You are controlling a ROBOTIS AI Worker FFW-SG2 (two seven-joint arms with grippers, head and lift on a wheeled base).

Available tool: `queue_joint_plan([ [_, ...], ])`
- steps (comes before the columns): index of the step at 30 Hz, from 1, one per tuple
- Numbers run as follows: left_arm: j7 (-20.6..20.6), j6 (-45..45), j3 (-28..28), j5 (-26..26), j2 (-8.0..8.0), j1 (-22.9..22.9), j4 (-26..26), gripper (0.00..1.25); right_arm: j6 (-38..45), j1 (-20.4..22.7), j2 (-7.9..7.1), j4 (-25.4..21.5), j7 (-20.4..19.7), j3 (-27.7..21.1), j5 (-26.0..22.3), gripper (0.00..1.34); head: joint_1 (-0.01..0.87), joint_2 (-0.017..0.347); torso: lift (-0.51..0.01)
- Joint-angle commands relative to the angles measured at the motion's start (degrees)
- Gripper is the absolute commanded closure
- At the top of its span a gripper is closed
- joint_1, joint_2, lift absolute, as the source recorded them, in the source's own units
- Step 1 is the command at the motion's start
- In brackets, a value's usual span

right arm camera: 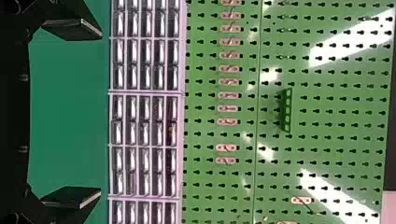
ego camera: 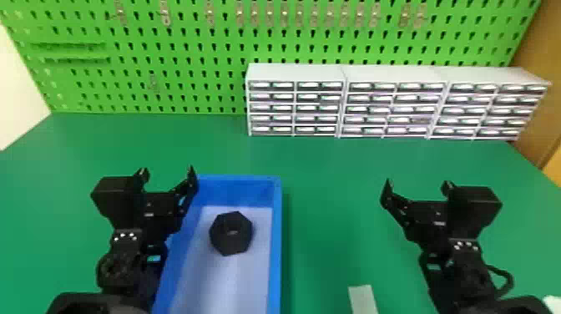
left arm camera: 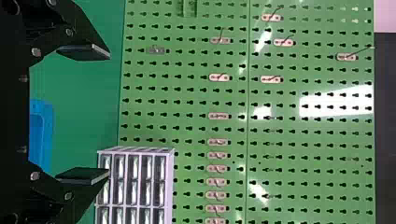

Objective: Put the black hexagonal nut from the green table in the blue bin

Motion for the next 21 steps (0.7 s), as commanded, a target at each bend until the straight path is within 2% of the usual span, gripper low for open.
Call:
queue_joint_plan([
  [1, 0.0, 0.0, -0.2, 0.0, 0.0, -0.1, 0.3, 0.37, 0.0, -0.1, -0.01, 0.0, 0.0, 0.0, 0.0, 0.12, 0.657, 0.057, -0.095],
  [21, -0.2, -0.2, -0.3, -0.2, 0.18, 0.0, 1.2, 0.37, 0.5, -0.2, -0.19, 0.0, 0.0, 0.2, 0.0, 0.12, 0.657, 0.057, -0.095],
])
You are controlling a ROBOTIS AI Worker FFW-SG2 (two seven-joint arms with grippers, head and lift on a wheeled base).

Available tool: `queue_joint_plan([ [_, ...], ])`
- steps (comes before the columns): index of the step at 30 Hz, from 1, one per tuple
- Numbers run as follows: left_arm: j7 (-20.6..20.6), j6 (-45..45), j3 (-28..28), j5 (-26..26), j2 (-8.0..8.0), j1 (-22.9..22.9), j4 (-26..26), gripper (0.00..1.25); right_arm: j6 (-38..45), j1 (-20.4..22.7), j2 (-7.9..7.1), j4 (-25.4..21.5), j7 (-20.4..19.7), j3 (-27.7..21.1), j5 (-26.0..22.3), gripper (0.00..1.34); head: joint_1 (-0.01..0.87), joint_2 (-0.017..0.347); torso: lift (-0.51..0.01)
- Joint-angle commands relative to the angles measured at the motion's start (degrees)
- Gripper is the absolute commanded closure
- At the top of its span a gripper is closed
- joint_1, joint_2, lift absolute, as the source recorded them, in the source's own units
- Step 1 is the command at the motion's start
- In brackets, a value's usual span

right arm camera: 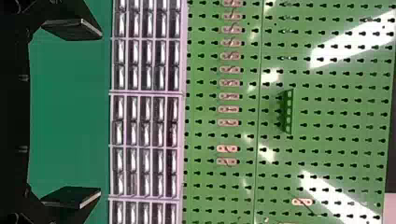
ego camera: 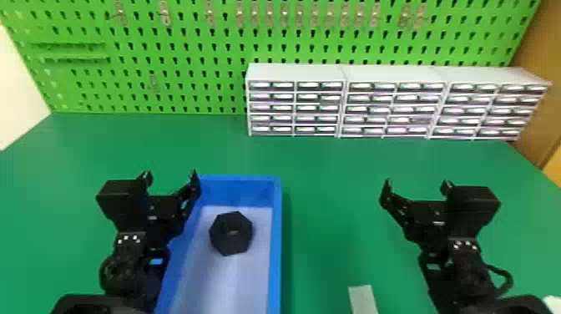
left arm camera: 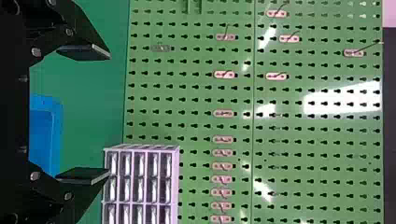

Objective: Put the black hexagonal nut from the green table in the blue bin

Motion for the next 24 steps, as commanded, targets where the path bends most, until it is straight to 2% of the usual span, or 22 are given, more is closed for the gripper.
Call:
queue_joint_plan([
  [1, 0.1, -0.1, 0.0, -0.1, 0.03, -0.1, 0.1, 0.37, 0.1, 0.0, 0.09, 0.0, 0.0, 0.0, 0.0, 0.12, 0.657, 0.057, -0.095],
  [24, 0.1, -0.1, -0.2, -0.1, 0.03, -0.2, 0.5, 0.37, 0.0, 0.1, 0.09, 0.0, 0.0, 0.1, 0.2, 0.12, 0.657, 0.057, -0.095],
])
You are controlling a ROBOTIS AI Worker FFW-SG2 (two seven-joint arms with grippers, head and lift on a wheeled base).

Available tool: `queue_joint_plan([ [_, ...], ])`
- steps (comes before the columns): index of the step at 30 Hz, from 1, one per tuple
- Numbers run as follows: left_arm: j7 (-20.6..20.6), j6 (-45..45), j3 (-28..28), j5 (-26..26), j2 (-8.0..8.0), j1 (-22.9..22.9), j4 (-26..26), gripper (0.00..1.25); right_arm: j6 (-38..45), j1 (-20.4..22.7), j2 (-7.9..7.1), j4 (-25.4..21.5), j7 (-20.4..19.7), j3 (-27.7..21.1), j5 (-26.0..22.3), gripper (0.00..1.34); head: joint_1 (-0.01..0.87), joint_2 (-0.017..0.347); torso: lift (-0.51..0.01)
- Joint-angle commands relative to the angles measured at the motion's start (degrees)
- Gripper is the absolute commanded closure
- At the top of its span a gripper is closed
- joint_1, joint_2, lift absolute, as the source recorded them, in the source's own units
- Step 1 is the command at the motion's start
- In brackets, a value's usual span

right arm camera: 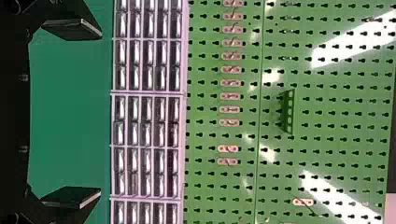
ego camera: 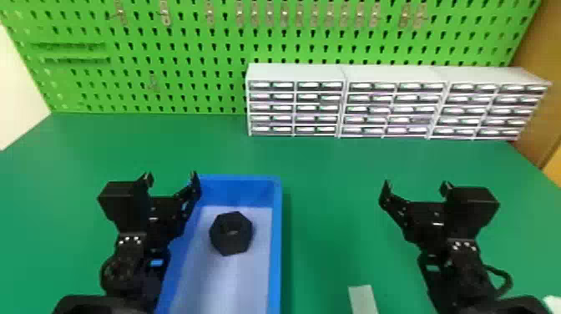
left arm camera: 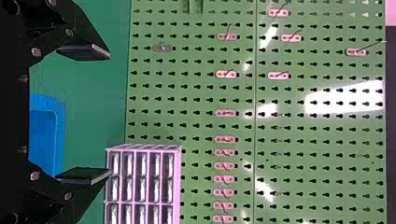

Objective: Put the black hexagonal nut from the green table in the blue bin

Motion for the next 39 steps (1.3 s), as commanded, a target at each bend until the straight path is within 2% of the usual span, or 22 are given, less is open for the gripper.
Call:
queue_joint_plan([
  [1, 0.0, 0.0, -0.1, 0.0, 0.0, -0.1, 0.1, 0.37, 0.0, -0.2, -0.06, 0.0, 0.0, 0.0, 0.0, 0.12, 0.657, 0.057, -0.095],
  [39, 0.0, -0.4, 0.1, 0.0, 0.0, -0.6, 0.2, 0.37, 0.0, -0.2, 0.03, -0.3, 0.0, -0.1, -0.2, 0.12, 0.657, 0.057, -0.095],
])
